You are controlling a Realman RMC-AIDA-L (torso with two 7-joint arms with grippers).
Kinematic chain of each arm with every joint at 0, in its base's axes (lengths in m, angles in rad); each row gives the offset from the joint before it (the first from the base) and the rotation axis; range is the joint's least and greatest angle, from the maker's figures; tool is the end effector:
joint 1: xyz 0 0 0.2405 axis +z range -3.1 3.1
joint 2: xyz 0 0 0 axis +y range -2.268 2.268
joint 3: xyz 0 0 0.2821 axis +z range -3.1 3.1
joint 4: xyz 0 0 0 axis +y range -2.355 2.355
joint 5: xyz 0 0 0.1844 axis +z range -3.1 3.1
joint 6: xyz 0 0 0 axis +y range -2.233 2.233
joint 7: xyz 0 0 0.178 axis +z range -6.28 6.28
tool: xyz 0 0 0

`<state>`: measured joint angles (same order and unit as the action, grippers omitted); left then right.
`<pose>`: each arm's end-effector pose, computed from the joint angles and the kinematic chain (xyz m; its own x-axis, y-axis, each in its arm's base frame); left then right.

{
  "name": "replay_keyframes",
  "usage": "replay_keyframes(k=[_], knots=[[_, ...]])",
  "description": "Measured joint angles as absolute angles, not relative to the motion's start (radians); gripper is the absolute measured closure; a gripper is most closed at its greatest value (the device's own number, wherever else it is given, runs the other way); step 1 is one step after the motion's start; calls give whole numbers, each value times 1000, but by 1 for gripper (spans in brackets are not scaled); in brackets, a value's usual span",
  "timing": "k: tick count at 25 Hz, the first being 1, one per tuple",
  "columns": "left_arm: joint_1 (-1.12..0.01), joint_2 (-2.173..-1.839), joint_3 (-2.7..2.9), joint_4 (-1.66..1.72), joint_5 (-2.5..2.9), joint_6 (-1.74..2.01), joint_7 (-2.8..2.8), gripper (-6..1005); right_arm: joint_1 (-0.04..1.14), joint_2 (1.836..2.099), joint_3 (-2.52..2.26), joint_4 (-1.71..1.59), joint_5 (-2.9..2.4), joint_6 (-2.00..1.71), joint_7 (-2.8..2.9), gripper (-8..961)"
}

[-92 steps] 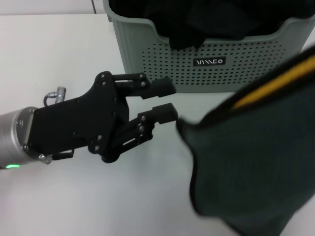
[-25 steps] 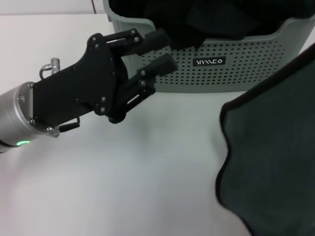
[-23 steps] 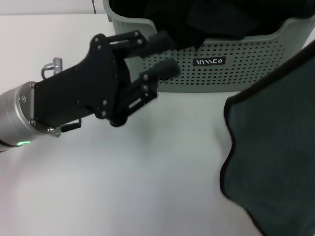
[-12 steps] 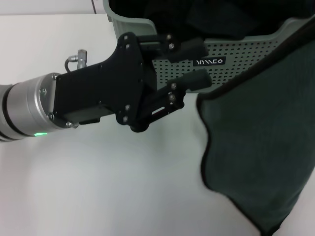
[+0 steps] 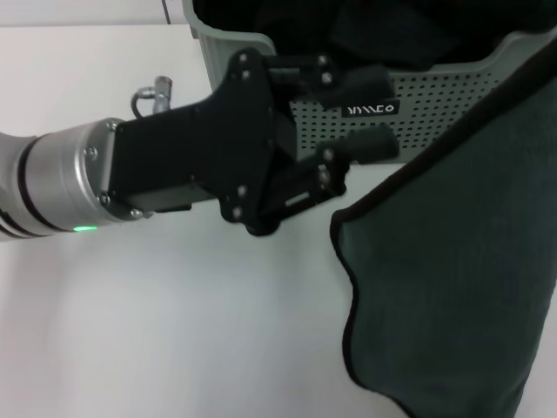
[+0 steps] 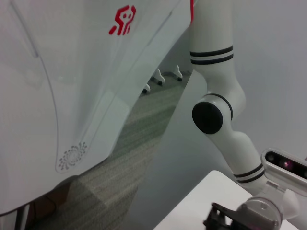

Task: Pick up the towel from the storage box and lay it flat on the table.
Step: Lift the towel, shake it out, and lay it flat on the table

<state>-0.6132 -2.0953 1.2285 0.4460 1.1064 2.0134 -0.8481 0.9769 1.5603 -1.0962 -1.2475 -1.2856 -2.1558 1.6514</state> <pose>-0.1183 0.2709 -0.0189 0.3008 -0.1854 0.9355 -0.1731 -0.9752 -0.1376 0.0276 0.3080 0.1600 0.6882 0.6230 -0.3718 0.7004 -0.7042 0.1166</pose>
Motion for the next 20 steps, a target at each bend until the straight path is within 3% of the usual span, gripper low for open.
replay_keyframes(k=[20], knots=[[-640,-2100,1292,434,1060,2005,-816,687,1013,1599,-1089,-1271,-1307,-2153,1627,952]])
